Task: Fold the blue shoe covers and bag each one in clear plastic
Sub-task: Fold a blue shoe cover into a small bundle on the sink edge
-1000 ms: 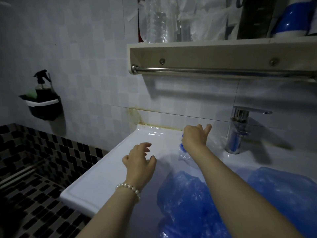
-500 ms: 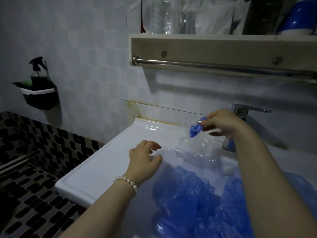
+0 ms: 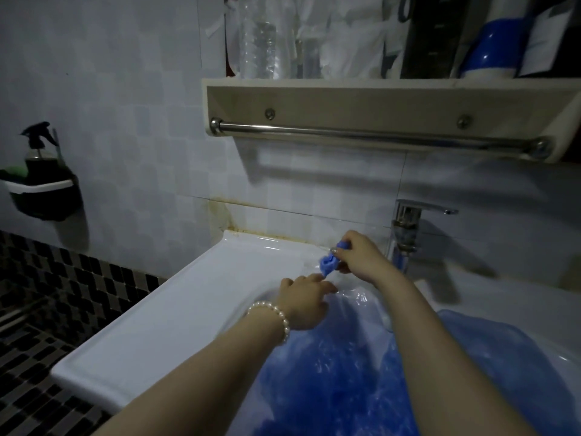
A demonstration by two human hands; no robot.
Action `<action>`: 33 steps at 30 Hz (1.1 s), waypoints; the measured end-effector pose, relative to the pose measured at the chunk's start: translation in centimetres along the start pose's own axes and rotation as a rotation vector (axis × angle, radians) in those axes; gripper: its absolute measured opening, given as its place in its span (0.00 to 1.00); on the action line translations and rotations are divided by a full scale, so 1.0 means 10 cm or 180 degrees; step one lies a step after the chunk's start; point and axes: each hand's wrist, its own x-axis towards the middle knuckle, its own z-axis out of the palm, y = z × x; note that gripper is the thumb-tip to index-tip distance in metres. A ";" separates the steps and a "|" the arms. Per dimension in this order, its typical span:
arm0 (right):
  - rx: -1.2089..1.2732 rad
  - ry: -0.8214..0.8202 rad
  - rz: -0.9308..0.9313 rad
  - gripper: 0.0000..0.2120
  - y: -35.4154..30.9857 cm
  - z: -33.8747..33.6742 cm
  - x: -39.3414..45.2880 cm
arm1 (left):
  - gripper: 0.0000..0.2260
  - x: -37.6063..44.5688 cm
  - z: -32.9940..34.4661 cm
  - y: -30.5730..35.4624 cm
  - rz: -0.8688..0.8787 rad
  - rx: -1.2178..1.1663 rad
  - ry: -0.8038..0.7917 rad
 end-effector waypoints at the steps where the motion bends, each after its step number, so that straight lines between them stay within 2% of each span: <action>1: -0.0018 0.0118 -0.0085 0.10 0.01 0.01 0.03 | 0.22 0.04 0.05 -0.01 0.0013 0.0203 -0.0001; 4: 0.0419 0.0456 -0.0213 0.09 -0.04 -0.02 0.08 | 0.25 0.11 0.15 -0.07 0.0003 0.0382 0.0000; 7: 0.1522 0.0704 -0.0263 0.07 -0.12 -0.06 0.10 | 0.24 0.15 0.18 -0.10 -0.0032 0.0457 -0.0086; 10: 0.2799 0.0503 -0.0312 0.07 -0.21 -0.10 0.05 | 0.26 0.17 0.19 -0.10 -0.0059 0.0455 -0.0148; 12: 0.3296 0.0278 -0.0357 0.08 -0.25 -0.11 0.01 | 0.27 0.21 0.18 -0.09 -0.0103 0.0455 -0.0196; 15: 0.3756 -0.0156 -0.0393 0.07 -0.30 -0.11 -0.05 | 0.28 0.31 0.18 -0.08 -0.0171 0.0358 -0.0188; 18: 0.4092 -0.0518 -0.0336 0.07 -0.32 -0.08 -0.08 | 0.29 0.33 0.12 -0.07 -0.0193 0.0215 0.0026; 21: 0.4308 -0.0455 -0.0194 0.08 -0.31 -0.03 -0.06 | 0.27 0.21 -0.02 -0.16 -0.0203 0.0140 0.0138; 23: 0.4472 -0.0336 -0.0046 0.08 -0.29 0.01 -0.04 | 0.23 0.04 -0.14 -0.25 -0.0247 0.0124 0.0201; 25: 0.4623 -0.0388 0.0056 0.09 -0.28 0.03 -0.04 | 0.16 -0.16 -0.27 -0.33 -0.0292 0.0048 0.0527; 27: 0.4785 -0.0581 0.0178 0.11 -0.33 0.05 -0.08 | 0.12 -0.37 -0.41 -0.44 -0.0515 -0.0677 0.1048; 29: 0.4884 -0.0829 0.0343 0.13 -0.42 0.08 -0.13 | 0.12 -0.57 -0.56 -0.55 -0.0898 -0.2609 0.1356; 31: 0.4922 -0.1071 0.0573 0.13 -0.49 0.14 -0.17 | 0.17 -0.74 -0.73 -0.68 -0.0893 -0.4635 0.1395; 32: 0.4921 -0.1185 0.0715 0.13 -0.53 0.20 -0.20 | 0.22 -0.82 -0.79 -0.76 -0.0813 -0.5168 0.1396; 33: 0.4874 -0.1266 0.0860 0.14 -0.54 0.25 -0.22 | 0.27 -0.88 -0.84 -0.80 -0.0708 -0.5329 0.1410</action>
